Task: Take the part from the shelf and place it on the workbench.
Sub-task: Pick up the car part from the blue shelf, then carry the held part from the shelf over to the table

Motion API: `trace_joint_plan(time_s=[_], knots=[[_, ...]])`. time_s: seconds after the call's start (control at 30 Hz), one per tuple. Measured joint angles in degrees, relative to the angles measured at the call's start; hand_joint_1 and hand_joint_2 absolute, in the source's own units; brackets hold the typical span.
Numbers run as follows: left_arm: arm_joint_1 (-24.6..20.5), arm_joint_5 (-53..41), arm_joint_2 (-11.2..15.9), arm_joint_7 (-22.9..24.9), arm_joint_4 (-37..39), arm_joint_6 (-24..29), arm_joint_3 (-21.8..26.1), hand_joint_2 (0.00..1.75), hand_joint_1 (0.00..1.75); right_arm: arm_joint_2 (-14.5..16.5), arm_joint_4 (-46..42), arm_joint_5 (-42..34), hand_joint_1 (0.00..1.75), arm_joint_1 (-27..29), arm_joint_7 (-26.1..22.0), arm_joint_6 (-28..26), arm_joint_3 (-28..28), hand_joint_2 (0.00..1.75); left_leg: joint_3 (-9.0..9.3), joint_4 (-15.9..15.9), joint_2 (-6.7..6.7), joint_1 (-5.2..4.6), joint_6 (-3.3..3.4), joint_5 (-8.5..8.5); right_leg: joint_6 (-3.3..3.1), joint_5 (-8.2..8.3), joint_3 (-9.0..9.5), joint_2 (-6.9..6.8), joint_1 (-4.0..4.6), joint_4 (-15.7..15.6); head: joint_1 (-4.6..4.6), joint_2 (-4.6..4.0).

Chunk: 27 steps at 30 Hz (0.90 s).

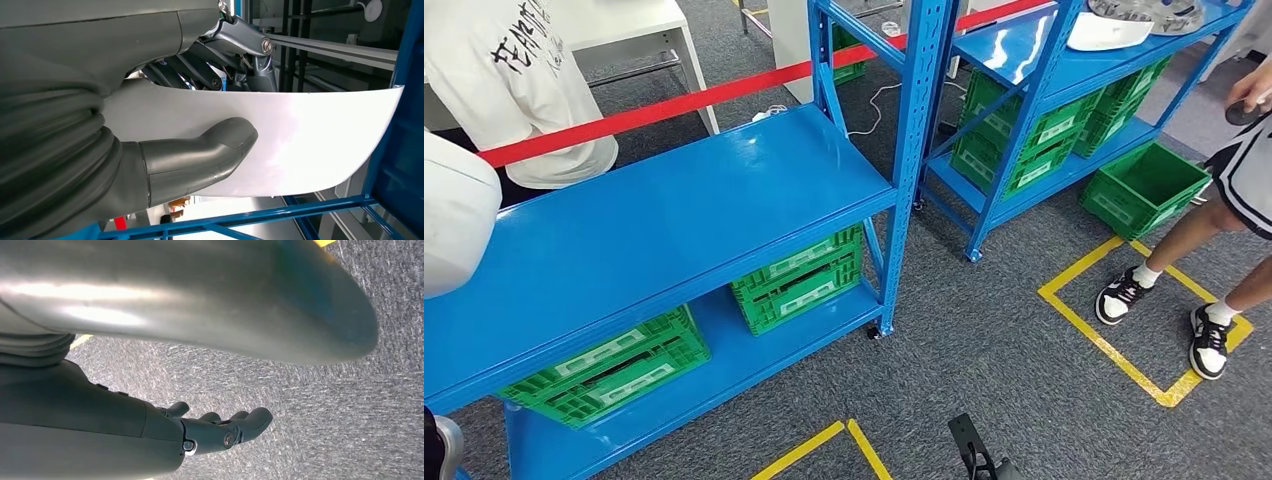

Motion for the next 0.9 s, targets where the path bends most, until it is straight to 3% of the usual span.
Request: trace_joint_plan(time_s=[0.07, 0.13, 0.23, 0.27, 0.3, 0.33, 0.4, 0.47, 0.57, 0.6, 0.67, 0.73, 0.77, 0.8, 0.83, 0.9], knots=[[-0.07, 0.01, -0.04, 0.03, -0.23, 0.00, -0.18, 1.75, 1.75, -0.03, -0.01, 0.12, 0.00, -0.01, -0.04, 0.00, -0.04, 0.00, 0.23, -0.67, 0.23, 0.28, 0.45, 0.59, 0.32, -0.60, -0.13, -0.02, 0.05, 0.54, 0.04, 0.00], [-0.11, 0.01, -0.08, 0.02, -0.42, 0.00, -0.27, 1.75, 1.75, -0.07, -0.01, 0.26, 0.00, -0.03, -0.12, 0.01, -0.06, 0.00, 0.35, -1.27, 0.49, 0.57, 0.79, 1.02, 0.44, -2.92, -1.15, -0.15, 0.12, 3.10, 0.17, 0.00], [0.06, 0.03, -0.09, 0.03, -0.49, 0.00, -0.39, 1.75, 1.75, -0.09, -0.01, 0.40, 0.00, -0.03, -0.55, 0.07, -0.06, 0.00, -0.08, -1.11, 0.69, 0.62, 0.94, 1.19, 0.72, -8.09, -4.77, -0.29, 0.13, 12.34, 0.35, 0.00], [0.18, 0.02, -0.10, 0.04, -0.49, 0.00, -0.50, 1.75, 1.75, -0.10, -0.01, 0.42, 0.00, -0.02, -0.72, 0.09, -0.06, 0.00, -0.35, -0.94, 0.73, 0.62, 0.88, 1.25, 0.78, -8.77, -5.45, -0.32, 0.11, 14.50, 0.35, 0.00], [0.31, 0.01, -0.11, 0.04, -0.50, 0.00, -0.60, 1.75, 1.75, -0.11, -0.01, 0.44, 0.00, -0.02, -0.86, 0.11, -0.06, 0.00, -0.67, -0.71, 0.75, 0.65, 0.78, 1.34, 0.80, -8.35, -5.15, -0.36, 0.10, 14.60, 0.35, 0.00], [0.46, -0.03, -0.11, 0.05, -0.55, 0.00, -0.66, 1.75, 1.75, -0.13, -0.01, 0.48, 0.00, -0.03, -0.95, 0.12, -0.06, 0.00, -1.03, -0.45, 0.75, 0.70, 0.62, 1.45, 0.81, -7.07, -3.73, -0.41, 0.07, 12.54, 0.36, 0.00], [0.72, -0.15, -0.11, 0.04, -0.81, 0.00, -0.69, 1.75, 1.75, -0.17, -0.01, 0.53, 0.00, -0.10, -0.99, 0.18, -0.06, 0.00, -1.73, 0.14, 0.70, 0.80, 0.15, 1.74, 0.68, -4.49, 0.65, -0.47, 0.10, 5.45, 0.36, -0.01], [0.81, -0.37, -0.10, 0.09, -1.19, 0.00, -0.71, 1.75, 1.75, -0.19, -0.01, 0.57, 0.00, -0.19, -1.01, 0.27, -0.06, 0.00, -2.19, 0.65, 0.59, 0.75, -0.45, 2.03, 0.06, -3.29, 2.70, -0.39, 0.28, 1.62, 0.34, -0.01], [0.96, -0.73, -0.05, 0.29, -1.54, -0.01, -0.79, 1.75, 1.75, -0.16, -0.01, 0.69, 0.00, -0.26, -1.05, 0.50, -0.06, 0.00, -2.58, 0.73, 0.48, 0.75, -1.58, 2.57, -1.37, -2.57, 1.90, -0.43, 0.30, 1.18, 0.30, 0.00], [1.05, -0.85, -0.01, 0.38, -1.61, -0.01, -0.81, 1.75, 1.75, -0.14, -0.01, 0.68, 0.00, -0.27, -1.06, 0.69, -0.06, 0.00, -2.94, 1.11, 0.49, 0.83, -2.01, 1.87, -1.82, -2.09, 1.52, -0.52, 0.24, 1.06, 0.27, 0.00], [1.16, -1.09, 0.10, 0.45, -1.75, -0.02, -0.88, 1.75, 1.75, -0.11, 0.01, 0.55, 0.00, -0.28, -1.10, 1.20, -0.06, 0.00, -4.34, 4.82, 0.53, 1.13, -2.78, -2.36, -2.46, -0.97, 0.56, -0.70, 0.10, 0.85, 0.18, 0.00], [1.36, -1.26, 0.14, 0.55, -1.84, -0.05, -0.94, 1.75, 1.75, -0.14, 0.01, 0.26, 0.00, -0.26, -1.23, 1.88, -0.09, 0.00, -5.93, 11.68, 0.57, 1.44, -3.34, -7.55, -2.60, 0.11, -0.71, -0.74, 0.10, 0.86, 0.10, 0.00], [1.53, -1.36, 0.15, 0.64, -1.85, -0.09, -0.95, 1.75, 1.75, -0.14, 0.01, 0.08, 0.00, -0.24, -1.37, 2.22, -0.14, 0.00, -6.20, 14.55, 0.59, 1.54, -3.51, -8.82, -2.56, 0.64, -1.42, -0.76, 0.11, 0.89, 0.10, 0.00], [1.68, -1.48, 0.16, 0.74, -1.85, -0.14, -0.96, 1.75, 1.75, -0.15, 0.01, -0.16, 0.00, -0.23, -1.54, 2.62, -0.20, 0.00, -5.63, 15.79, 0.59, 1.60, -3.56, -8.84, -2.51, 1.17, -2.13, -0.79, 0.11, 0.93, 0.10, 0.00], [1.78, -1.59, 0.18, 0.82, -1.87, -0.23, -0.96, 1.75, 1.75, -0.15, 0.01, -0.38, 0.00, -0.23, -1.70, 2.95, -0.27, 0.00, -4.08, 15.11, 0.59, 1.63, -3.51, -7.94, -2.42, 1.68, -2.80, -0.81, 0.12, 0.96, 0.11, 0.00], [1.77, -1.73, 0.20, 0.90, -2.05, -0.50, -0.96, 1.75, 1.75, -0.14, 0.01, -0.76, 0.00, -0.24, -1.94, 3.39, -0.42, 0.00, 1.67, 8.19, 0.58, 1.59, -3.05, -5.94, -2.14, 2.63, -3.82, -0.83, 0.12, 0.99, 0.13, 0.00]])
